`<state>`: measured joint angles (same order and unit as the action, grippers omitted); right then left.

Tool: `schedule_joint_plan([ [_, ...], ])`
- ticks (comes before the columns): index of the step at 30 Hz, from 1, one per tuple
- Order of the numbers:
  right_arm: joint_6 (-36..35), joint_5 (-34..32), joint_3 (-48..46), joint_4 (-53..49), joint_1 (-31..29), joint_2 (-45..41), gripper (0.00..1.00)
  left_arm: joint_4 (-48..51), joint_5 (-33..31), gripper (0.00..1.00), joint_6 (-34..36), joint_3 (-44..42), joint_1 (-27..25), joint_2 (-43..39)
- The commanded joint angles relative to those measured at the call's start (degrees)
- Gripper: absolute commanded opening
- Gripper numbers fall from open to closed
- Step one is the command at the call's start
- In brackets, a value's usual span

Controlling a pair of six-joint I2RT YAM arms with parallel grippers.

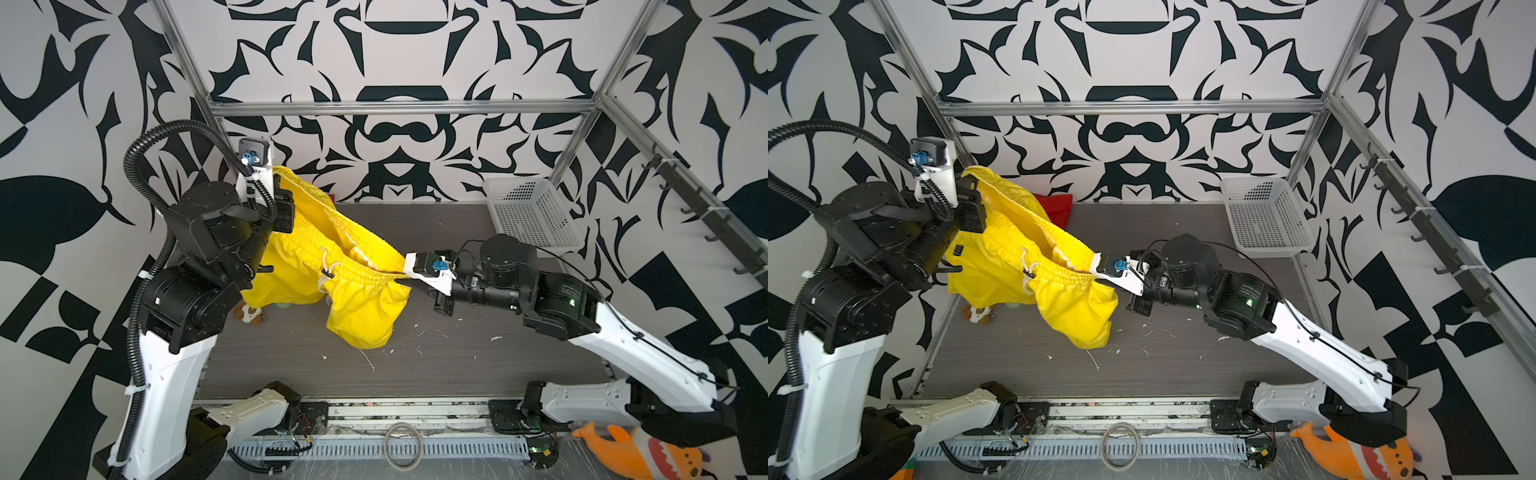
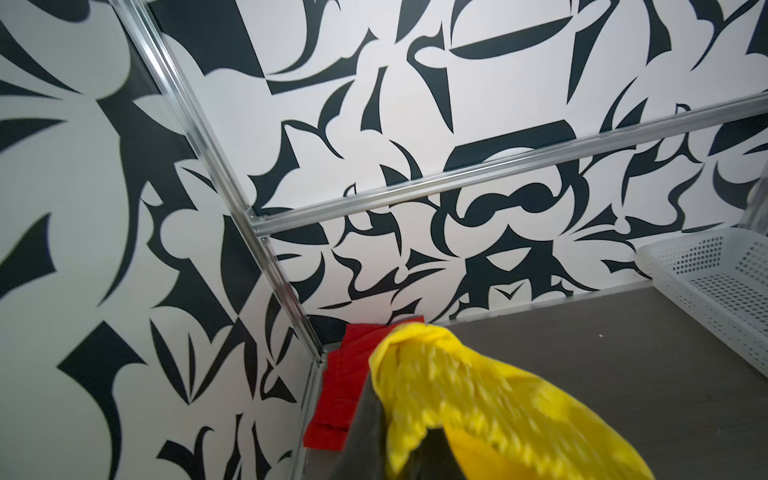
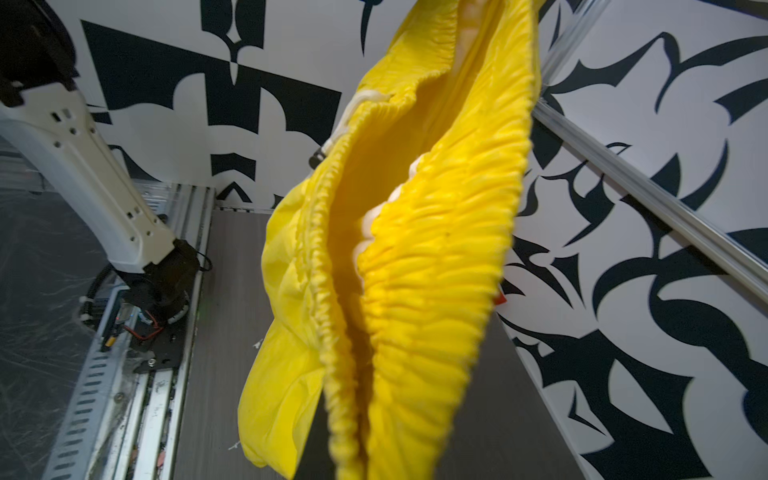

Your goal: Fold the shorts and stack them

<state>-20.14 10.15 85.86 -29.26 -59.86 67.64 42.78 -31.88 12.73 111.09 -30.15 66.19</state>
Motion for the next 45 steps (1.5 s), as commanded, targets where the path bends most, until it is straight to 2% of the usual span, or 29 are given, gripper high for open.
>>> schedule_joint_plan([
  [1, 10.03, 7.44, -0.06, 5.66, 3.6, -1.4, 0.0, -0.36, -2.71, 0.07, 7.11, 3.72, 1.09, 5.91],
  [3, 15.51, 8.49, -1.89, 6.63, 8.26, -0.9, 0.0, -0.16, -0.05, 0.08, 8.73, 6.02, 2.37, 11.06],
  [8, 36.29, 13.09, -13.14, 15.26, 19.36, 0.13, 0.0, 1.54, 11.8, 0.08, 7.43, 16.68, 7.97, 25.52],
  [12, 53.17, 10.73, -21.95, 18.0, 26.93, 1.26, 0.0, 2.32, 20.67, 0.08, 5.51, 28.29, 8.19, 41.31],
  [15, 60.74, 6.74, -29.18, 17.7, 32.4, 1.26, 0.0, 2.08, 27.97, 0.11, 1.68, 37.17, 8.01, 54.92],
  [16, 62.49, 4.59, -31.81, 17.03, 34.19, 1.27, 0.0, 1.07, 29.64, 0.15, 0.06, 39.38, 7.83, 59.25],
  [19, 65.02, 1.18, -38.19, 16.99, 39.02, 1.67, 0.0, -0.95, 31.35, 0.43, -2.85, 43.36, 6.71, 68.48],
  [21, 65.28, -0.11, -40.93, 16.6, 41.11, 2.55, 0.0, -0.35, 31.37, 0.57, -4.73, 43.65, 6.02, 70.55],
  [24, 64.43, -0.84, -42.82, 14.9, 42.25, 4.05, 0.0, -0.98, 31.69, 0.74, -7.27, 35.5, 5.57, 66.3],
  [25, 64.14, -1.11, -42.89, 13.85, 42.35, 4.25, 0.1, -1.54, 31.58, 0.76, -7.83, 31.51, 5.54, 63.8],
  [27, 62.22, -2.65, -41.52, 9.41, 42.36, 3.62, 0.43, -2.5, 31.53, 0.8, -8.63, 21.38, 5.61, 56.94],
  [28, 60.77, -3.56, -40.49, 6.7, 42.36, 2.81, 0.52, -2.34, 31.45, 0.82, -9.24, 17.1, 5.56, 53.86],
  [29, 58.35, -4.86, -39.04, 3.53, 42.36, 1.7, 0.56, -2.0, 31.36, 0.83, -10.17, 12.27, 5.57, 50.2],
  [33, 49.11, -11.95, -31.63, -9.5, 42.44, -1.45, 0.61, -0.28, 31.87, 0.84, -14.88, -6.42, 5.85, 36.36],
  [35, 44.96, -12.46, -28.05, -14.36, 42.61, -0.28, 0.64, 0.16, 33.24, 0.86, -18.37, -14.31, 6.63, 30.56],
  [37, 40.95, -9.41, -25.05, -16.94, 42.71, 2.8, 0.67, 0.42, 33.85, 0.91, -22.01, -21.19, 7.18, 26.06],
  [40, 37.07, -6.71, -22.6, -17.64, 43.57, 9.29, 0.69, 0.4, 35.32, 0.92, -27.45, -31.01, 7.67, 19.83],
  [45, 35.13, 0.86, -20.65, -11.08, 50.58, 18.78, 0.78, -4.06, 37.78, 0.94, -38.74, -47.44, 8.52, 11.28],
])
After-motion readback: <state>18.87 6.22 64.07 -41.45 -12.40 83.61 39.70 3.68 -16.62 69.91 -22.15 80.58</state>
